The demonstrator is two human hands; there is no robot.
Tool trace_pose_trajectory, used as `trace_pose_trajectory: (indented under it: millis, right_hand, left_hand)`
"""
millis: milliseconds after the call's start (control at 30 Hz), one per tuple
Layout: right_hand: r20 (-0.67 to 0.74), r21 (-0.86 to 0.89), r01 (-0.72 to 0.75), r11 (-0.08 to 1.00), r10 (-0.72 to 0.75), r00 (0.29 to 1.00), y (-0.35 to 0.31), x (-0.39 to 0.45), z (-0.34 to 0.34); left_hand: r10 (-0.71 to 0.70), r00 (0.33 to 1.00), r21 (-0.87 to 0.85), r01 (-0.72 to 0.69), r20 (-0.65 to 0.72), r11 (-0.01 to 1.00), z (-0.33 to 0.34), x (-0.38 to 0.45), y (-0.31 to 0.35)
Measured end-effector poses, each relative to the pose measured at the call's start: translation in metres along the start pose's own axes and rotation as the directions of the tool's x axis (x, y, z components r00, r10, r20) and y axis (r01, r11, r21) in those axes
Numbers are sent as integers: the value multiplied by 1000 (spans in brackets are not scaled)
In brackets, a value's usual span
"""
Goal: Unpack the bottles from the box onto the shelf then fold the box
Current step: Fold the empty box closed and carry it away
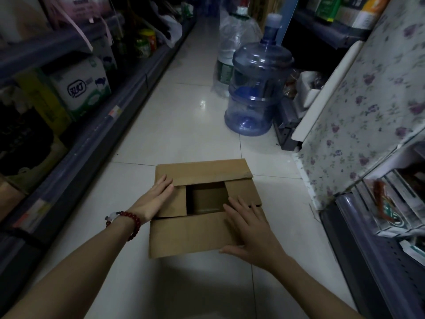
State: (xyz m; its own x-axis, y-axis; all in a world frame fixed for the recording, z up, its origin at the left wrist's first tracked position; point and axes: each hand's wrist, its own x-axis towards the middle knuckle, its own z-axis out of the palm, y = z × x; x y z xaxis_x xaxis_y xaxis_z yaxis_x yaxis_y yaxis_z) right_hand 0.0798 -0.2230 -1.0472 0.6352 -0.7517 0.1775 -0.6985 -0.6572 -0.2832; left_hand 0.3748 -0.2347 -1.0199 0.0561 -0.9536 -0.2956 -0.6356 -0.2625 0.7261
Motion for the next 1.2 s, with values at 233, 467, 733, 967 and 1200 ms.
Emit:
trace_pose_trajectory:
  millis: [233,467,733,967,1200]
  right_hand:
    - [-66,44,69,997,-66,996,5,23,-32]
    - [-65,-22,-25,999,24,998,11,70,-59]
    - [-103,-40,-224,974,219,970,25,112,-32]
    - [19,108,-388,915,389,921,40,107,1]
    - [125,254,-483,838,467,875,60,90,7]
  left_hand:
    - [-48,998,-13,49,48,999,-14,2,4]
    - [-162,985,-99,167,62,981,-37,10,8]
    - [-183,983,-74,185,30,980,-50,17,21]
    - [4,998,222,9,-60,975,-34,20,6]
    - [54,989,349,-2,-138,937,-16,25,-16]
